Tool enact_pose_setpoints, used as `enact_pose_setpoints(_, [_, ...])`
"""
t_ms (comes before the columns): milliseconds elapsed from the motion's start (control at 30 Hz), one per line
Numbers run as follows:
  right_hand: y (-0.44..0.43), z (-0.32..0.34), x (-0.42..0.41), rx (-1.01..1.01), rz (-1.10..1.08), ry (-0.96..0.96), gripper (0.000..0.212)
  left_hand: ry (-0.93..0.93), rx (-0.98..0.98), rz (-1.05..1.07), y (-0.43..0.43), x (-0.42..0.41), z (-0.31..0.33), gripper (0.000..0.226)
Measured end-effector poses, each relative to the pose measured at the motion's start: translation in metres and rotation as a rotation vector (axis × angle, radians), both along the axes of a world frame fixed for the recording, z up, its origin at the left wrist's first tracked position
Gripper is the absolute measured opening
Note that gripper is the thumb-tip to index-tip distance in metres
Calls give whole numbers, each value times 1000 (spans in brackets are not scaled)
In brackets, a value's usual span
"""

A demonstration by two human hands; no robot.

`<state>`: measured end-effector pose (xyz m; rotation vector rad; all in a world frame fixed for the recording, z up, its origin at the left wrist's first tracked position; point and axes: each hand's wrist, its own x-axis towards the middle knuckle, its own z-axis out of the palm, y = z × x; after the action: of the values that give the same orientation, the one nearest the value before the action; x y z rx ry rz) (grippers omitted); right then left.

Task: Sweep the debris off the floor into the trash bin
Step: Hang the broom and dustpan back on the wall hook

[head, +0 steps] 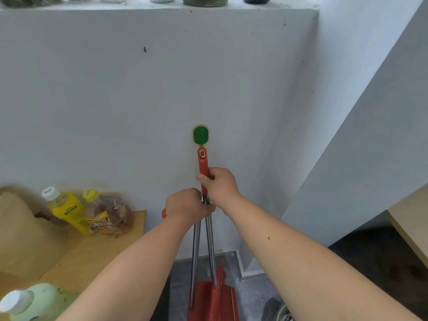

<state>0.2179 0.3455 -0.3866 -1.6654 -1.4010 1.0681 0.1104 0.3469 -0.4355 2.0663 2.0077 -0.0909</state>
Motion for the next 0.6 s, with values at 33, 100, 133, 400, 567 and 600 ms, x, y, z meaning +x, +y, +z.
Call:
enact_pose_setpoints(33, [3,-2,0,1,9,-2,24,-2,-5,7,2,-1,-2,38])
enact_pose_setpoints(100, [7,-5,-1,0,17,-1,25,-9,-8,20,6,-1,-7,37])
enact_pose_setpoints(133, [9,-6,0,-1,20,-4,25,-15,-5,26,8,-1,-9,36])
enact_pose_setpoints(400, [23,-19,6,-62,112,-74,27,-20,39,24,18,-2,-32,38])
enact_pose_setpoints(567, [28,-24,9,-49,138,-88,28,-22,74,16,26,-5,-39,40])
enact_pose_setpoints(600, [29,-25,9,-44,139,-93,27,-22,82,15,27,-5,-41,41])
